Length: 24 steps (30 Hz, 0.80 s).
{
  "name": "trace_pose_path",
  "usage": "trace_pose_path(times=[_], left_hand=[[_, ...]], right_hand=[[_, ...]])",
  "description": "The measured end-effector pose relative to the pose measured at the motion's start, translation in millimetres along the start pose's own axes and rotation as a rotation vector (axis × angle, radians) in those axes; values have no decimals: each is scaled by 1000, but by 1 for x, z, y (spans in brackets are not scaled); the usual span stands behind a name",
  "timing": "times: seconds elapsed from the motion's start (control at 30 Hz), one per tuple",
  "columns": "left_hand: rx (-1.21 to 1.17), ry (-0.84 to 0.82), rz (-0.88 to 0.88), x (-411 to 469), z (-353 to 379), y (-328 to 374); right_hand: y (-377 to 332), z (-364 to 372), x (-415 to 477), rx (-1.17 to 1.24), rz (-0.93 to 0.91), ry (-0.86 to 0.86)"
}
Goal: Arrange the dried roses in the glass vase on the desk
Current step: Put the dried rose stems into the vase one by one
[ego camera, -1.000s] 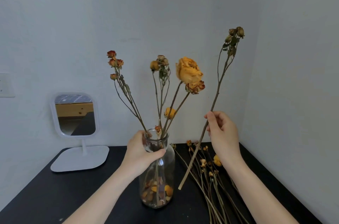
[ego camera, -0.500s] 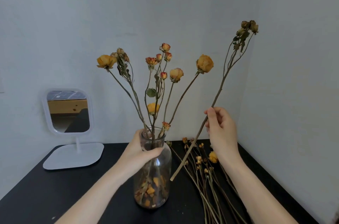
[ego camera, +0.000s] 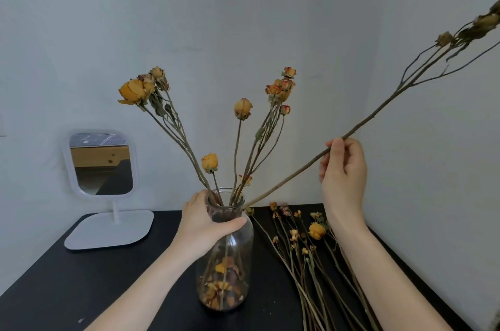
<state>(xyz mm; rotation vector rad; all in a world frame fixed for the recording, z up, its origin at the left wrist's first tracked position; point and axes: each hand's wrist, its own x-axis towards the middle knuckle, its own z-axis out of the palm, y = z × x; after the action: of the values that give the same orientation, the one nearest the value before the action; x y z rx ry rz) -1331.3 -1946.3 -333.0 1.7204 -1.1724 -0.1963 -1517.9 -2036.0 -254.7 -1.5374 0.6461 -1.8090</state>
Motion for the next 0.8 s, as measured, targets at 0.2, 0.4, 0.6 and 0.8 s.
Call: trace_pose_path(times=[0.2, 0.4, 0.6, 0.8], left_hand=[[97, 113, -59, -6, 8, -1], [-80, -20, -68, -11, 5, -1], [-131, -150, -86, -10, -5, -2], [-150, -153, -90, -11, -2, -1]], right_hand=[[-3, 0, 8, 29, -4, 26], [-2, 12, 7, 32, 28, -134], [2, 22, 0, 37, 90, -352], [-6, 27, 9, -15, 13, -496]])
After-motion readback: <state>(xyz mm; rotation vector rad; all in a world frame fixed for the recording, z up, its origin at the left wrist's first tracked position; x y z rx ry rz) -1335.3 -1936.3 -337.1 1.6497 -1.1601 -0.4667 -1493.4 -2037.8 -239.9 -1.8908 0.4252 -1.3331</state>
